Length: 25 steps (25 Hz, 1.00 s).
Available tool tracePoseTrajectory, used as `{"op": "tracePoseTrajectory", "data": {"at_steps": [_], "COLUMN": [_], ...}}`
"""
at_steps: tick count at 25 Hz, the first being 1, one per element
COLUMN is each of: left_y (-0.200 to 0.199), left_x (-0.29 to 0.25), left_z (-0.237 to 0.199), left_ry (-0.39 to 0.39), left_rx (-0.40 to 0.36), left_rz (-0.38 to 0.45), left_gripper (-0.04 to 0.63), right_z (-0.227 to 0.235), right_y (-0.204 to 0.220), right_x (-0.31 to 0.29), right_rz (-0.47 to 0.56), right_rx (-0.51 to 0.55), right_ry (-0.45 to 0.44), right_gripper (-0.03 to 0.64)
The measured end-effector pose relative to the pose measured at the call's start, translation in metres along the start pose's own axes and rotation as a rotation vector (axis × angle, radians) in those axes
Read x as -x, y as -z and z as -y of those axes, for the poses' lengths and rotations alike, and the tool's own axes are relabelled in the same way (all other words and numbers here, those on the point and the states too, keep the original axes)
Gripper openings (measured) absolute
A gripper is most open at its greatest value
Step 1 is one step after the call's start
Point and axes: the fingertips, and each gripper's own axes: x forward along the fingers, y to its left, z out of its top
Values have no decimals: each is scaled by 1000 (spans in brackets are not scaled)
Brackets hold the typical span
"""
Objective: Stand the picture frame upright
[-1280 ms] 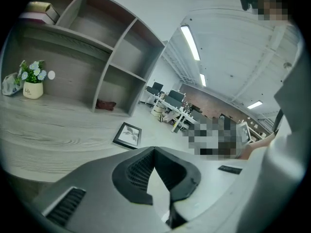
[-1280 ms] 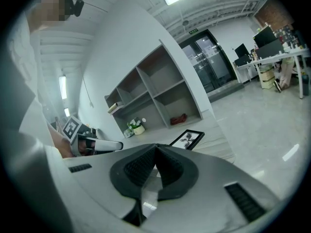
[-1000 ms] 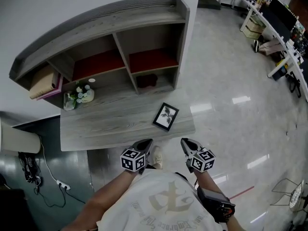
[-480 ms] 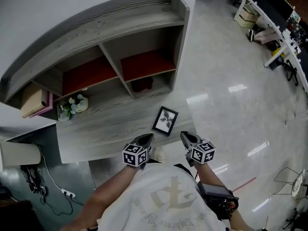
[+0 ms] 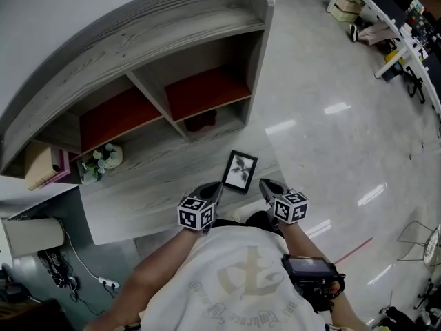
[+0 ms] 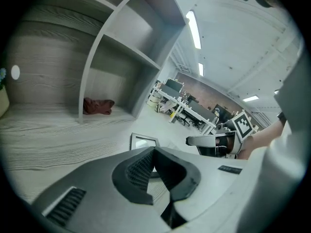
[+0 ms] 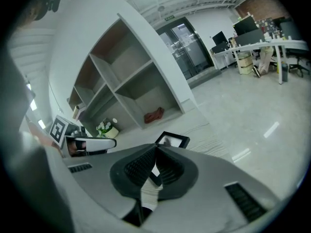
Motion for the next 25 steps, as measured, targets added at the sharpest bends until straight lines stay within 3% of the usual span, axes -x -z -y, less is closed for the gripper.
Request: {"op": "tracePoseTrajectory", "data": {"at_steps": [12,14,17,19,20,25], "left_y": [4,5,6,9,11,14], "left_x": [-36,-43,-56,-64,-67,-85], "left_z": [-19,-25,-39,-45,-48,-57], "left_ry": [-18,-28,-48,-64,-71,-91], "left_rx": [-14,-8,-16,-26,-29,-48], "left_rz": [-98,-118,-156,-187,-200,-247], "left_gripper": [3,3,7,82,99,109], "right_z": [28,31,35,40,43,55], "right_y": [18,23,25,29,33,40], "right_x": [-41,-49,-64,-72,-74,-82], "right_rz": [-149,-183,-203,-220,-233,-284], "right_rx": [-43,-58,-84,-107,-121,-143], "right_ry": [93,92,100,115,126,205], "right_gripper": [6,52,54,61,102,114]}}
